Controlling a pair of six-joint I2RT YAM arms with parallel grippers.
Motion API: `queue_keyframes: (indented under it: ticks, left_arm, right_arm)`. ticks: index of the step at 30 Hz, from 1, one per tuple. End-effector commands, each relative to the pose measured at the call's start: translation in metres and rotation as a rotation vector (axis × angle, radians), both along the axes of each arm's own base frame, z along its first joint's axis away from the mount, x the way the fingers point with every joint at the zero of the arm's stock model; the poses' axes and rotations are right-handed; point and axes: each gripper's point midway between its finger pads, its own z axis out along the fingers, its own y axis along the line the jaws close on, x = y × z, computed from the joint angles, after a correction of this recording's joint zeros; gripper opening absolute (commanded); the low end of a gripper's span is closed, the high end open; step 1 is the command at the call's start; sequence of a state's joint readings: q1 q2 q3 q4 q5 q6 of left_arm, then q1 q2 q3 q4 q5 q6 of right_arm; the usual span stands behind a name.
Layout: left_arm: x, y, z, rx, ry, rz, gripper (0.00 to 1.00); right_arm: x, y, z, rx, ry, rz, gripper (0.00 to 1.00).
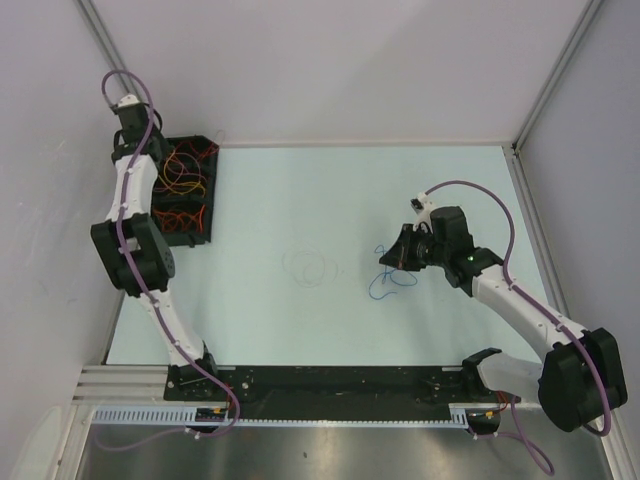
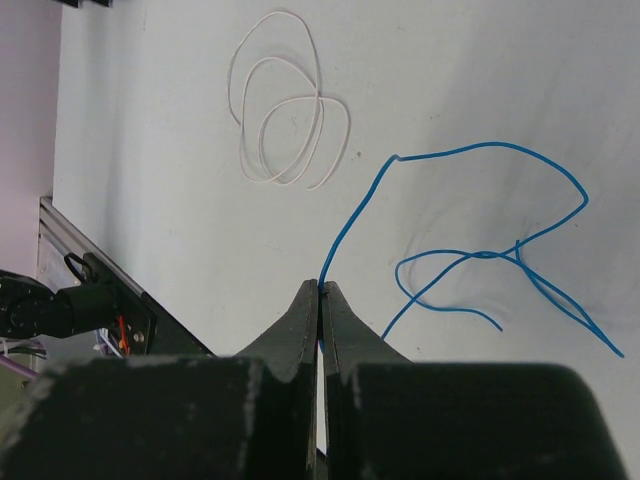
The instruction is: Untangle the cables
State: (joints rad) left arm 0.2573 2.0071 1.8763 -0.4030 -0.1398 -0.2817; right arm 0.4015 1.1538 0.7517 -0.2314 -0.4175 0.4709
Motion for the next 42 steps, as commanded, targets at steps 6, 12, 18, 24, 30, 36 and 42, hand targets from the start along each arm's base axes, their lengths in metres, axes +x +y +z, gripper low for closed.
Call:
queue_keyframes:
  ticks: [6, 12, 18, 24, 30, 36, 42]
  left_arm:
    - [0.016, -0.003, -0.024, 0.008, 0.005, -0.099, 0.0]
    - [0.019, 0.006, -0.036, -0.003, 0.019, -0.09, 0.0]
    - [0.019, 0.014, -0.055, -0.015, 0.054, -0.072, 0.0]
    - [0.019, 0.018, -0.075, -0.03, 0.099, -0.061, 0.03]
    - [0.019, 0.02, -0.093, -0.042, 0.143, -0.051, 0.04]
    - [0.018, 0.022, -0.109, -0.033, 0.177, -0.052, 0.05]
    - [0.014, 0.027, -0.123, -0.021, 0.217, -0.033, 0.06]
  right_arm:
    - [0.005, 0.003, 0.002, 0.015, -0.019, 0.009, 0.0]
    - [0.005, 0.005, -0.001, 0.017, -0.009, 0.013, 0.0]
    - [0.008, 0.007, -0.005, 0.02, -0.001, 0.016, 0.0]
    - [0.01, 0.009, -0.006, 0.032, 0.005, 0.022, 0.0]
    - [0.011, 0.01, -0.009, 0.026, 0.006, 0.024, 0.0]
    - [0.011, 0.01, -0.011, 0.023, 0.013, 0.023, 0.0]
    - [0.012, 0.009, -0.012, 0.018, 0.011, 0.02, 0.0]
